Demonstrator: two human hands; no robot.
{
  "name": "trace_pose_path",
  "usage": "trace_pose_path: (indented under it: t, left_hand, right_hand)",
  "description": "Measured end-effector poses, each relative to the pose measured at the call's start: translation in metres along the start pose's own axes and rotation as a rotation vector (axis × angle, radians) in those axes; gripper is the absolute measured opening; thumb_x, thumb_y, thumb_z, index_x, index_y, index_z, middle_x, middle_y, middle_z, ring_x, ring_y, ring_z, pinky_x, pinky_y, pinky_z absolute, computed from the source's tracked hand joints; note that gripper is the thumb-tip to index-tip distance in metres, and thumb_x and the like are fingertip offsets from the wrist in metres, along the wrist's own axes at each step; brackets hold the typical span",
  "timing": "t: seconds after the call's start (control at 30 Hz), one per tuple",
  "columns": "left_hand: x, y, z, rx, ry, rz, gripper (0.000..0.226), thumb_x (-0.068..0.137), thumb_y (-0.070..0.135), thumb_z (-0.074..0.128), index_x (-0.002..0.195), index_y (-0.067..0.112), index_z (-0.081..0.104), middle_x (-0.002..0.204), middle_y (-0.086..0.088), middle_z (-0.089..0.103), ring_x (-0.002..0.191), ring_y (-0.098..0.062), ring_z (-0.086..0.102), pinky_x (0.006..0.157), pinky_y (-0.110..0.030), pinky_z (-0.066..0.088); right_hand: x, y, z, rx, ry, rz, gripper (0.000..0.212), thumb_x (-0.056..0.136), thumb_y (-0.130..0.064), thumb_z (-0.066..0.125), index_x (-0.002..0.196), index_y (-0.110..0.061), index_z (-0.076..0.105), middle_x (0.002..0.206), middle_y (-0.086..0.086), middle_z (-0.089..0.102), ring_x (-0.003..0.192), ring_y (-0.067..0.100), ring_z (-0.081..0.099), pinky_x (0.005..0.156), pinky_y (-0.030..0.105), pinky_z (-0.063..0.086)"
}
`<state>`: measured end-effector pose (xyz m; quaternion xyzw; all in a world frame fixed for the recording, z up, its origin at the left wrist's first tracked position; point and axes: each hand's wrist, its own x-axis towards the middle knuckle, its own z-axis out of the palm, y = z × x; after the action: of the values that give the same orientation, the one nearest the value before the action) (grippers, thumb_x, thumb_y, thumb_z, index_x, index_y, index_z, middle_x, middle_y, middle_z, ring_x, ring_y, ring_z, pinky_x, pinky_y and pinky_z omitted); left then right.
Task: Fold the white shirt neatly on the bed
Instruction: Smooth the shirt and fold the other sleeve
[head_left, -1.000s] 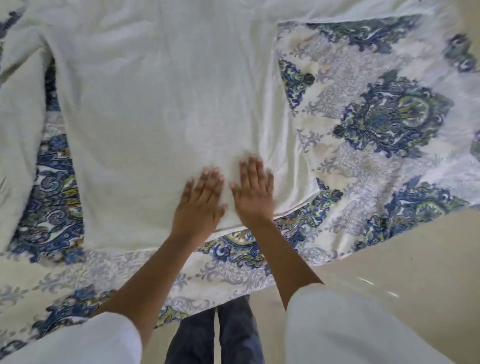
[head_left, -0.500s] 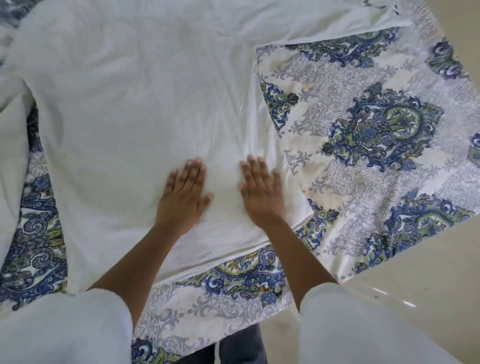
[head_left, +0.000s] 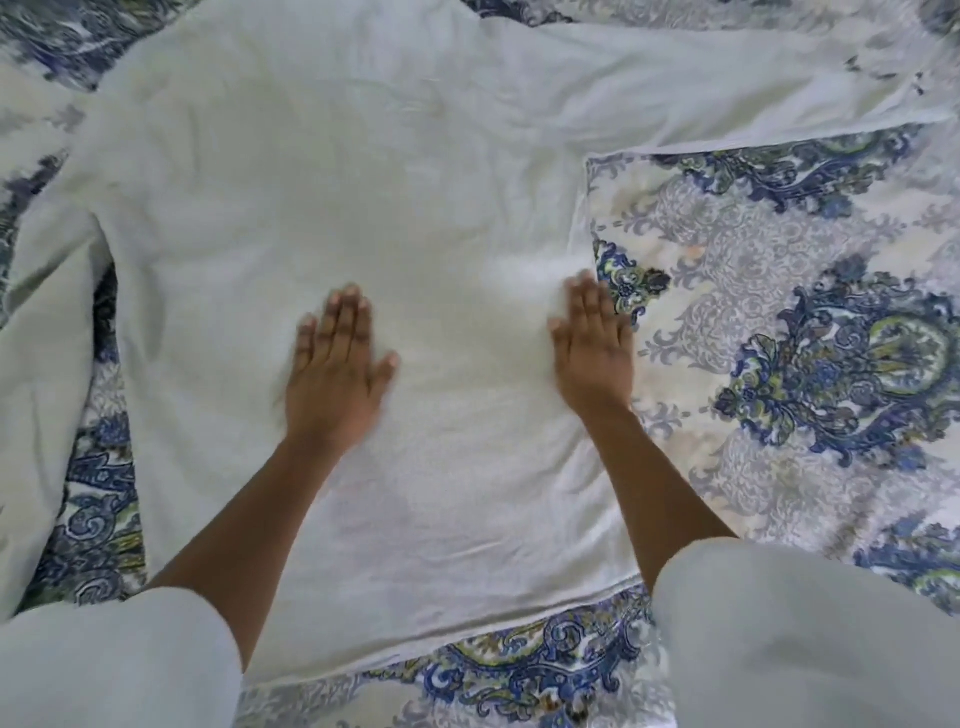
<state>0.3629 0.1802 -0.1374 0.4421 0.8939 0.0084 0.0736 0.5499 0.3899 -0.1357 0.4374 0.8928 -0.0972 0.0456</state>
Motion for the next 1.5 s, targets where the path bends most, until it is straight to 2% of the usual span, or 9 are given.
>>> trace_pose_path:
  t: [0.2,0.47,0.63,0.8,1.03,1.2,1.33,1.43,1.5]
  left_hand:
    - [0.038,0.011,-0.011,-0.014,-0.005,0.061,0.067,0.094,0.045,0.019,0.148,0.005,0.017,0.156,-0.010,0.017,0.144,-0.024,0.017,0.117,-0.040,0.006]
    - [0.016,-0.093,-0.025,-0.016,-0.008,-0.318,0.074,0.093,0.049,0.007,0.148,0.000,0.010,0.156,-0.018,0.011,0.145,-0.028,0.009,0.117,-0.040,0.005]
    - [0.040,-0.050,-0.037,-0.099,-0.036,-0.129,0.070,0.091,0.043,0.012,0.145,0.000,0.023,0.153,-0.017,0.023,0.142,-0.031,0.024,0.114,-0.043,0.019]
    - [0.039,-0.106,-0.015,-0.051,-0.026,-0.138,0.067,0.096,0.047,0.009,0.148,0.005,0.019,0.156,-0.010,0.018,0.144,-0.023,0.017,0.117,-0.038,0.014]
    - [0.064,-0.165,-0.031,-0.075,0.016,-0.290,0.066,0.096,0.041,0.021,0.146,-0.003,0.020,0.154,-0.018,0.020,0.143,-0.027,0.022,0.116,-0.034,0.014]
    - [0.045,-0.162,-0.029,-0.053,-0.027,-0.192,0.069,0.093,0.043,0.008,0.148,0.002,0.011,0.157,-0.013,0.010,0.146,-0.023,0.011,0.116,-0.029,0.002]
    - [0.039,-0.170,-0.055,-0.116,-0.109,-0.190,0.053,0.099,0.026,0.027,0.145,0.000,0.022,0.154,-0.015,0.023,0.142,-0.024,0.023,0.117,-0.033,0.013]
    - [0.005,-0.186,-0.080,-0.288,0.195,-0.121,0.039,0.088,0.014,0.036,0.115,0.000,0.059,0.112,-0.019,0.062,0.102,-0.032,0.060,0.086,-0.037,0.049]
    - [-0.019,-0.213,-0.084,-0.328,0.369,-0.289,0.034,0.083,0.014,0.038,0.104,0.000,0.061,0.099,-0.017,0.062,0.090,-0.033,0.058,0.076,-0.038,0.048]
  right_hand:
    - [0.038,-0.085,0.007,0.016,-0.015,-0.391,0.057,0.096,-0.037,0.025,0.147,-0.010,0.026,0.155,0.007,0.025,0.144,0.021,0.021,0.116,0.044,0.015]
    - [0.071,-0.060,-0.017,0.076,0.008,-0.093,0.060,0.099,-0.036,0.024,0.145,0.001,0.024,0.154,0.018,0.021,0.144,0.030,0.019,0.118,0.044,0.018]
    - [0.030,-0.177,-0.006,0.154,-0.061,-0.477,0.055,0.086,-0.026,0.037,0.127,0.006,0.052,0.133,0.026,0.052,0.123,0.038,0.052,0.098,0.051,0.046]
    - [0.035,-0.207,0.019,0.002,-0.068,-0.595,0.055,0.091,-0.033,0.034,0.137,-0.005,0.044,0.146,0.011,0.042,0.136,0.025,0.039,0.109,0.043,0.034]
    - [0.053,-0.218,0.019,-0.002,-0.055,-0.387,0.067,0.091,-0.045,0.007,0.150,-0.013,0.013,0.159,0.002,0.008,0.147,0.019,0.004,0.118,0.041,0.006]
    - [0.034,-0.267,0.026,-0.078,-0.108,-0.625,0.056,0.095,-0.036,0.021,0.144,-0.012,0.035,0.153,0.006,0.031,0.141,0.026,0.029,0.111,0.052,0.030]
    - [0.048,-0.286,0.017,-0.032,-0.167,-0.396,0.058,0.097,-0.041,0.011,0.150,-0.018,0.013,0.159,-0.001,0.005,0.147,0.019,0.001,0.118,0.044,0.003]
    - [0.031,-0.328,0.001,0.111,-0.185,-0.450,0.049,0.100,-0.029,0.027,0.146,-0.014,0.030,0.156,0.005,0.024,0.146,0.022,0.015,0.118,0.042,0.008]
    - [0.014,-0.353,-0.006,0.307,-0.185,-0.546,0.042,0.097,-0.017,0.037,0.137,-0.009,0.045,0.143,0.009,0.046,0.135,0.025,0.037,0.112,0.038,0.029]
